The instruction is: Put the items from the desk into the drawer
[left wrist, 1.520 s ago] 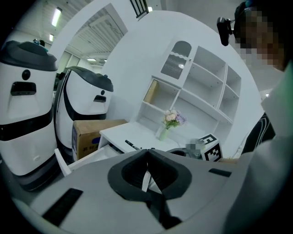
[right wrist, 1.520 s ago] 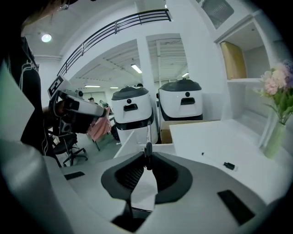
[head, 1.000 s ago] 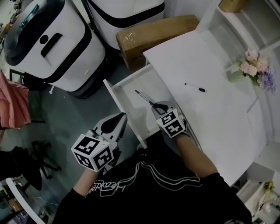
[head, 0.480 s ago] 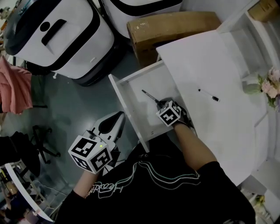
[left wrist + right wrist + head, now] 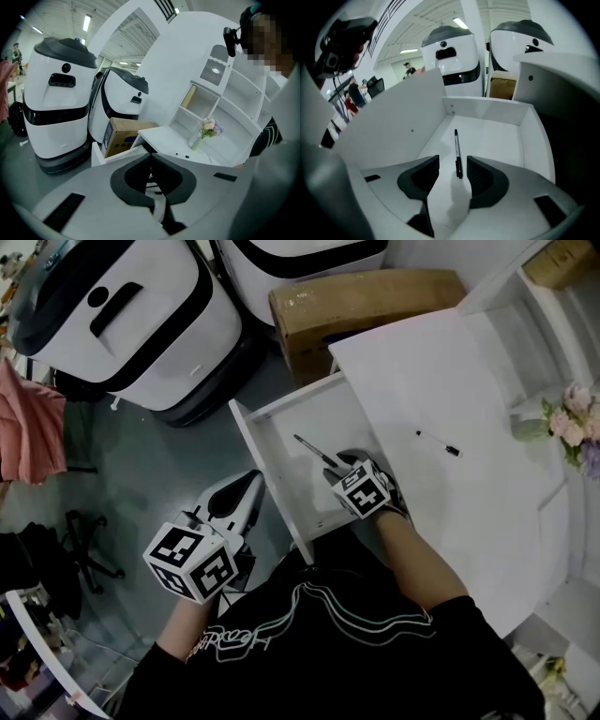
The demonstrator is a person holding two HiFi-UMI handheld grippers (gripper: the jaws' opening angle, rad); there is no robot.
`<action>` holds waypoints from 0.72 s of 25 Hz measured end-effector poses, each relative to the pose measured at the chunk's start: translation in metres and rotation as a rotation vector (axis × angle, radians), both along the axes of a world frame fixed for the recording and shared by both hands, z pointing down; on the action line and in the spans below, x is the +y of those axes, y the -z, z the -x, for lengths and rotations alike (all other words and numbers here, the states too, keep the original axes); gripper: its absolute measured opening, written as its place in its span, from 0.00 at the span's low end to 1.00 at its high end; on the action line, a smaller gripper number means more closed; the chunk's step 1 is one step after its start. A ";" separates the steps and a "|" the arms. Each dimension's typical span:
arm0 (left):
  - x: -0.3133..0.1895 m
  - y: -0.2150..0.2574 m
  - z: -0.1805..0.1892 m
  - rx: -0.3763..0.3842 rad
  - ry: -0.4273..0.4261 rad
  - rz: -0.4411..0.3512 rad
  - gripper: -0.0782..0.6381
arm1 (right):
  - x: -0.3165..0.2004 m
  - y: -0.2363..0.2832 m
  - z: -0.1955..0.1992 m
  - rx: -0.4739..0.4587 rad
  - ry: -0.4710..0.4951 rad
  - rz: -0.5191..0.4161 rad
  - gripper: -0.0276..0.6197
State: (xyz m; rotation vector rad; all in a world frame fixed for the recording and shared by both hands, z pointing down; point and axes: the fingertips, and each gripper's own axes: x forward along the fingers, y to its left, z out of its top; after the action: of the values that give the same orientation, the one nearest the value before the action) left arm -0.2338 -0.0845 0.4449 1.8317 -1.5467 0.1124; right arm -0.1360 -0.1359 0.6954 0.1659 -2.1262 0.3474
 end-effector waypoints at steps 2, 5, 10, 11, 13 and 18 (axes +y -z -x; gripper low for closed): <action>0.001 0.004 -0.012 0.008 -0.027 -0.005 0.14 | 0.009 0.026 -0.003 -0.081 -0.068 0.060 0.32; 0.001 0.012 -0.029 0.015 -0.079 -0.024 0.14 | 0.022 0.073 -0.008 -0.206 -0.126 0.081 0.32; -0.001 0.025 -0.063 0.030 -0.178 -0.068 0.14 | 0.042 0.169 -0.032 -0.440 -0.236 0.096 0.18; 0.000 0.028 -0.069 0.031 -0.198 -0.076 0.14 | 0.046 0.188 -0.038 -0.494 -0.258 0.100 0.17; 0.001 0.035 -0.083 0.034 -0.240 -0.092 0.14 | 0.052 0.223 -0.051 -0.594 -0.301 0.096 0.15; 0.002 0.051 -0.123 0.037 -0.348 -0.129 0.14 | 0.053 0.274 -0.098 -0.656 -0.385 -0.014 0.13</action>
State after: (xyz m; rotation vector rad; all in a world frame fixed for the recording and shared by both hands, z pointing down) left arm -0.1104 -0.0823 0.3935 2.1798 -1.2216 0.1419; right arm -0.0376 -0.0827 0.4217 0.5340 -2.7416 0.6845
